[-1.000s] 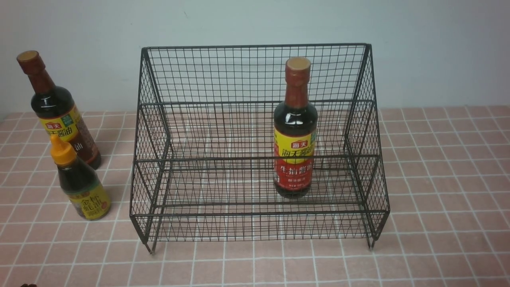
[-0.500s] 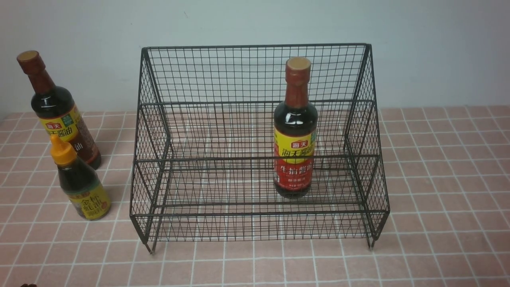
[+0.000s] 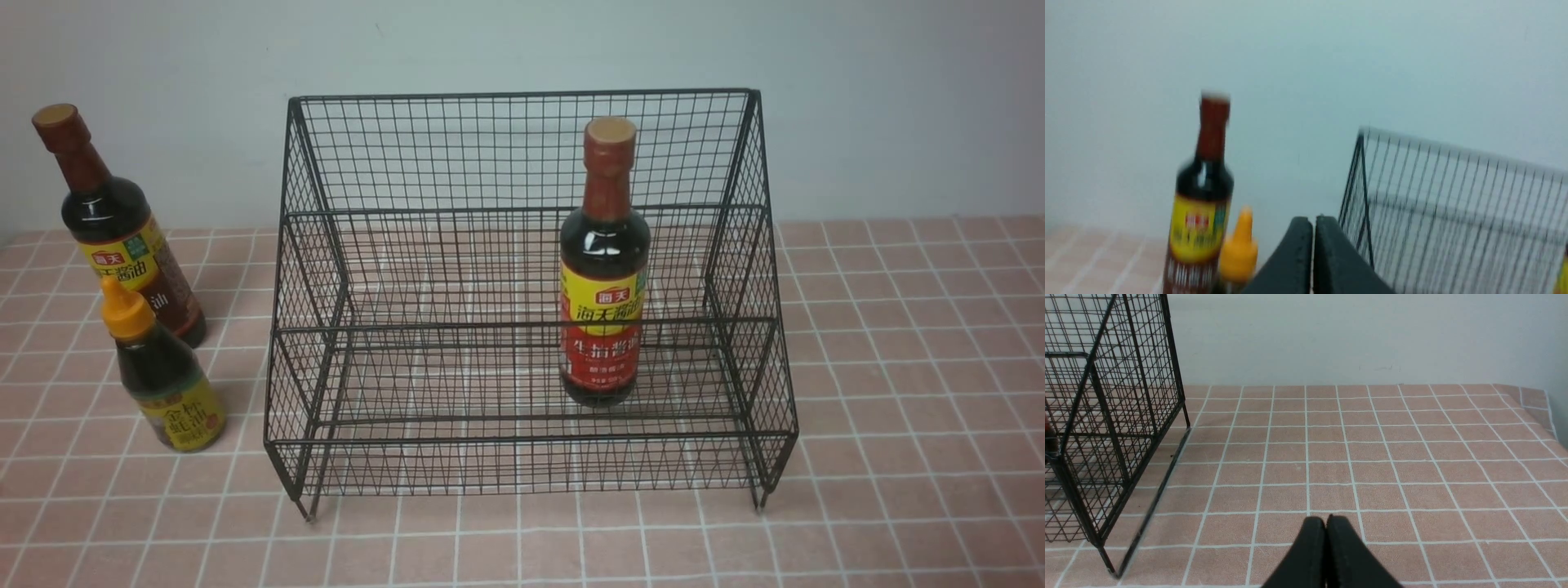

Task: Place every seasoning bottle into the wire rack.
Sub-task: Use the left arm to grab the condiment bottle closest to it

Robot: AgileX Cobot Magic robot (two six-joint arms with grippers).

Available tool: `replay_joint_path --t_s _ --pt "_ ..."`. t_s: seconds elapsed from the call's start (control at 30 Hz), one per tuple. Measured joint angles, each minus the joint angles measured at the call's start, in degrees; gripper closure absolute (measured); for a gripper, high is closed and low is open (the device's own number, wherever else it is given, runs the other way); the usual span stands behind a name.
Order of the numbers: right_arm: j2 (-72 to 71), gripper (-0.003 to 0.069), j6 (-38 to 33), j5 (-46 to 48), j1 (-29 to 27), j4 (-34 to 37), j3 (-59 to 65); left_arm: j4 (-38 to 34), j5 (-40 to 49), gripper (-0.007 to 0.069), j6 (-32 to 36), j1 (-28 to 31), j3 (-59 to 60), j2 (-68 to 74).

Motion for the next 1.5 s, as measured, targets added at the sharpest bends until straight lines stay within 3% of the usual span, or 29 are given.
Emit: replay_joint_path --t_s 0.07,0.17,0.37,0.57,0.73,0.97,1.1,1.23,1.5 --pt "0.0 0.0669 0.0 0.0 0.0 0.0 0.0 -0.7 -9.6 0.0631 -0.1 0.0 0.0 0.0" --pt "0.0 0.0669 0.0 0.0 0.0 0.0 0.0 -0.9 -14.0 0.0631 -0.1 0.0 -0.8 0.7" --pt "0.0 0.0669 0.0 0.0 0.0 0.0 0.0 0.4 -7.5 0.0631 3.6 0.0 -11.6 17.5" --pt "0.0 0.0669 0.0 0.0 0.0 0.0 0.0 2.8 -6.7 0.0615 4.8 0.0 -19.6 37.5" --pt "0.0 0.0669 0.0 0.0 0.0 0.0 0.0 3.1 -6.7 0.0532 4.8 0.0 -24.2 49.4" --pt "0.0 0.0669 0.0 0.0 0.0 0.0 0.0 2.3 -12.4 0.0248 4.8 0.0 -28.4 63.3" --pt "0.0 0.0669 0.0 0.0 0.0 0.0 0.0 -2.5 -14.6 0.0165 4.9 0.5 -28.4 68.4" --pt "0.0 0.0669 0.0 0.0 0.0 -0.1 0.0 -6.4 -18.0 0.0136 4.9 1.6 -28.4 73.4" --pt "0.0 0.0669 0.0 0.0 0.0 -0.1 0.0 -3.3 -21.6 0.0134 5.7 1.7 -29.4 78.2"
